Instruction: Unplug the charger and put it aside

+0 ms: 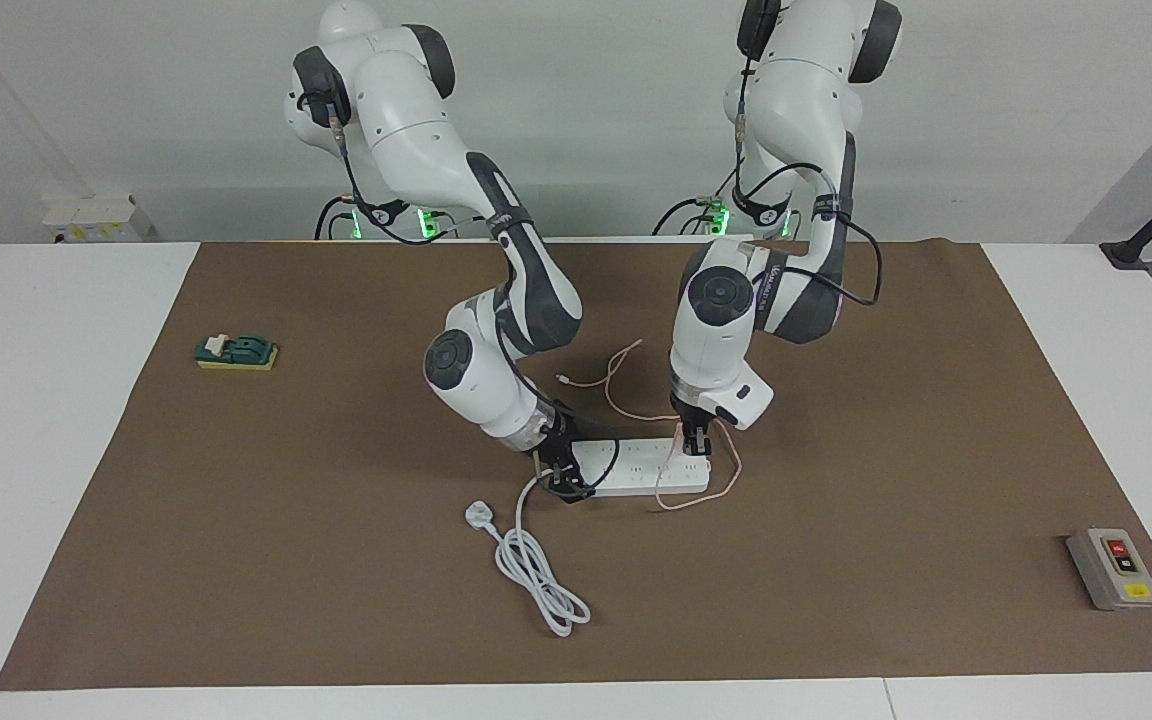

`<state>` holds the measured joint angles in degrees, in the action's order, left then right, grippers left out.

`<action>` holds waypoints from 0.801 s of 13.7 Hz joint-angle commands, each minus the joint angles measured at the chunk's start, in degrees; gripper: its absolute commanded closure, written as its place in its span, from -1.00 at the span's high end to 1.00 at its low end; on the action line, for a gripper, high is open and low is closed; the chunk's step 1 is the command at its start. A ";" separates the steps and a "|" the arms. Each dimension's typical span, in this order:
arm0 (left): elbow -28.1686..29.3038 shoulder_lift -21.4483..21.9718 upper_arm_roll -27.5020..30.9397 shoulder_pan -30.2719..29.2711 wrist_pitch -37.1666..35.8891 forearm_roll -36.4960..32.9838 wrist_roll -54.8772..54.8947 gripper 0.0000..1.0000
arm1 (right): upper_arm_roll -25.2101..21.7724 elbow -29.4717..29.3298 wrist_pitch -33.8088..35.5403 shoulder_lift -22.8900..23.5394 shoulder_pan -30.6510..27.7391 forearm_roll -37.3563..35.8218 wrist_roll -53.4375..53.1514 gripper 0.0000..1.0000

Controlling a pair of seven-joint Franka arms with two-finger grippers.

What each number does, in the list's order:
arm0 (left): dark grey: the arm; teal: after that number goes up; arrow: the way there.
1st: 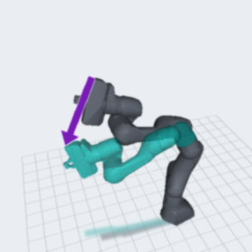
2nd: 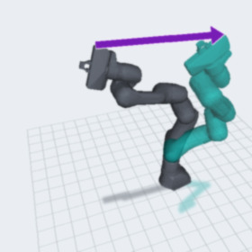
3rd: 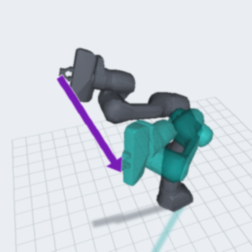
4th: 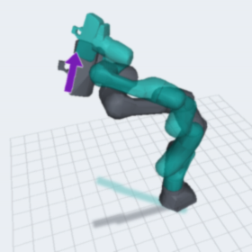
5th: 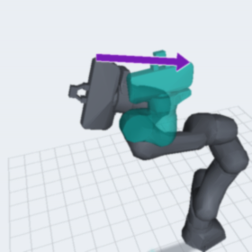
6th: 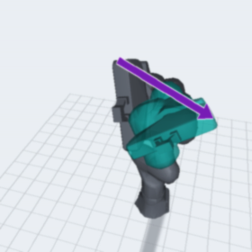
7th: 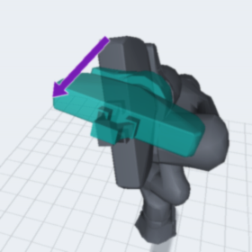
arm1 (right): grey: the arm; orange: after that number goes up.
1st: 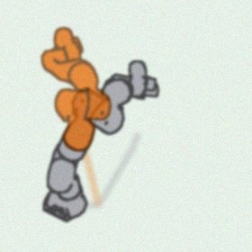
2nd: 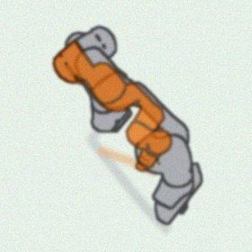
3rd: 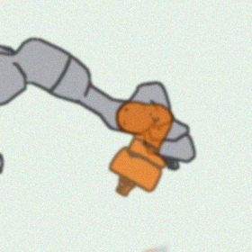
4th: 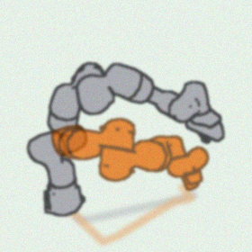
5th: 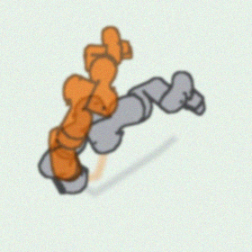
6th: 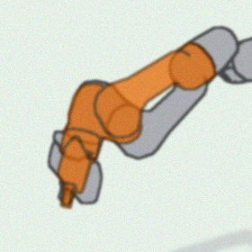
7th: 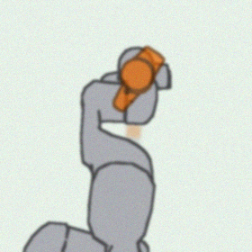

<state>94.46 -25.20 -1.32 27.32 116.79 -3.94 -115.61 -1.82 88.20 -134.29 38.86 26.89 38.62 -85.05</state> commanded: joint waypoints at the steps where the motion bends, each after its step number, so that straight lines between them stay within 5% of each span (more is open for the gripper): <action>1: 1.70 7.34 0.52 1.07 -7.72 -0.45 1.09 -1.00 | 0.15 -1.01 -3.17 1.75 0.18 1.29 2.34 -1.00; 5: 2.05 7.53 0.61 0.63 -6.93 -0.36 6.34 -1.00 | 0.15 -1.01 -3.17 1.75 0.18 1.37 2.61 -1.00; 6: 2.05 7.53 0.61 0.45 -6.84 -0.36 9.50 -1.00 | 0.15 -1.01 -3.17 1.75 0.18 1.46 2.43 -0.69; 7: 2.14 7.62 0.61 0.28 -6.84 -0.28 13.27 -1.00 | 0.15 -1.01 -3.26 1.75 0.26 1.55 2.26 0.29; 8: 2.31 7.97 0.61 0.19 -6.84 -0.19 18.01 -1.00 | 0.15 -1.01 -3.17 1.75 0.35 1.55 2.08 0.84; 11: 2.75 9.11 0.61 -1.57 -6.76 -0.10 32.60 -1.00 | 0.15 -1.01 -2.91 1.57 0.44 1.37 1.91 1.00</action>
<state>95.68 -18.07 -0.68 27.13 109.66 -3.94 -91.25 -1.71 88.20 -134.84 39.08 27.04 38.67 -84.92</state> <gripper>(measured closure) 0.678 0.040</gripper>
